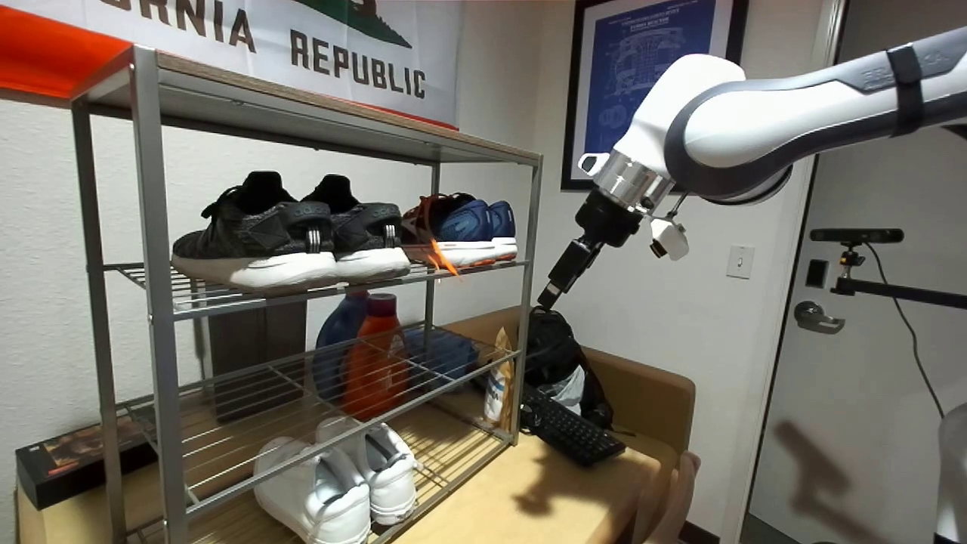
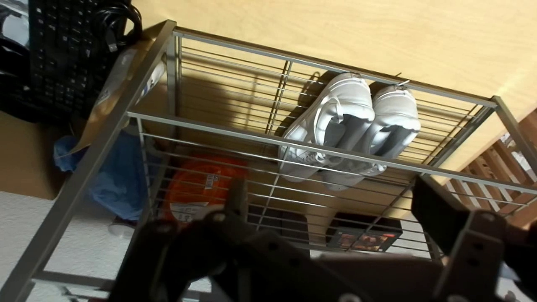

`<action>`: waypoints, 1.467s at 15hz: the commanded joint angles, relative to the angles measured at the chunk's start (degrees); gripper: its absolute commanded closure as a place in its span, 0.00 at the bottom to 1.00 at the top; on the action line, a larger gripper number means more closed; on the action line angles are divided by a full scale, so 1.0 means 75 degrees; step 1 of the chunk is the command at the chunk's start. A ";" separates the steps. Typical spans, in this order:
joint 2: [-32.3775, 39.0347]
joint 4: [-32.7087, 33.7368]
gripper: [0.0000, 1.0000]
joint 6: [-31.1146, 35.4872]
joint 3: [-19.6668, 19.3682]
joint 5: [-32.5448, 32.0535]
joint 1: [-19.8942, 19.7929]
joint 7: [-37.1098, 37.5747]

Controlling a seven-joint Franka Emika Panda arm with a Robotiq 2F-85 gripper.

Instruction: Move the black shoe from the third shelf and put it on top of the shoe rack

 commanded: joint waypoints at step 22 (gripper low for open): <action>-0.0989 -0.1999 0.00 0.3754 0.1952 0.2116 0.0989 0.4767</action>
